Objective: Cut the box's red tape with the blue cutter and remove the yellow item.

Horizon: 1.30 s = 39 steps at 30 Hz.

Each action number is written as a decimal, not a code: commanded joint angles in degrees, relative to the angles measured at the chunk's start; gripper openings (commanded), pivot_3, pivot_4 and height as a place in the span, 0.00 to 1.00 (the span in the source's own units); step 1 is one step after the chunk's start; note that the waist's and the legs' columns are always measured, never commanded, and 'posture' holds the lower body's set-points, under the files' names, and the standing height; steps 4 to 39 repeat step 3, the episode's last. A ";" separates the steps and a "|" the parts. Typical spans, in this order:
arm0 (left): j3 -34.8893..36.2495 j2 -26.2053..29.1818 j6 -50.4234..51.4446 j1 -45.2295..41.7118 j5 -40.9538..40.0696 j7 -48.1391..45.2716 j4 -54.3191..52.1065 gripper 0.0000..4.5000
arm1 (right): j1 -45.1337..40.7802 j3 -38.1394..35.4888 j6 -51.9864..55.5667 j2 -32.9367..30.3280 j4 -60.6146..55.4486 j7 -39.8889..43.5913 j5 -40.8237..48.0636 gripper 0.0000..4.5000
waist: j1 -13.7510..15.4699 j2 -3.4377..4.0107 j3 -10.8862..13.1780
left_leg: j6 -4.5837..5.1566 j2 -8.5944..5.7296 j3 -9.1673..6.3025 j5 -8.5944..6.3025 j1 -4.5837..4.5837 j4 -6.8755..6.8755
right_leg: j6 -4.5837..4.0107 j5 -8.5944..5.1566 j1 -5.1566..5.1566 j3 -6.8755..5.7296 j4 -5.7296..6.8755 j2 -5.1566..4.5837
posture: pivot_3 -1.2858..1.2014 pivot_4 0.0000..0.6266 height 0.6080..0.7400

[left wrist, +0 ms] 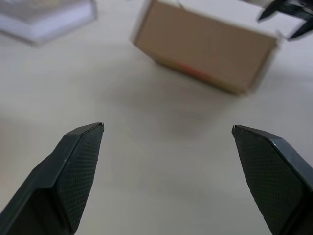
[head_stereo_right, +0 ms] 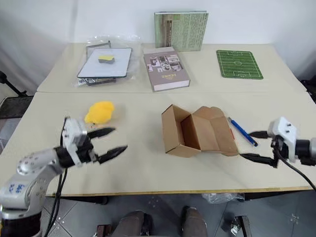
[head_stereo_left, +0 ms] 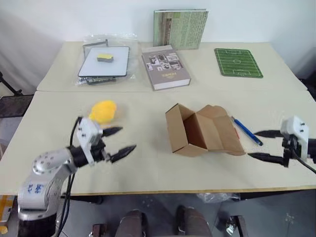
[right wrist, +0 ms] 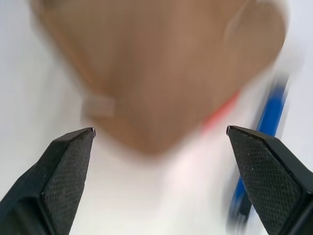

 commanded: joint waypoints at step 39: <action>-0.99 0.08 -8.83 4.45 -1.14 -1.97 -0.46 0.99 | -0.24 -2.11 -0.14 1.72 0.90 -3.29 -0.01 1.00 | -0.38 0.00 0.00 | -0.01 0.20 0.11 -0.03 0.30 0.01 | -0.04 -0.01 0.06 0.30 -0.03 -0.04 | 0.52 0.24 1.00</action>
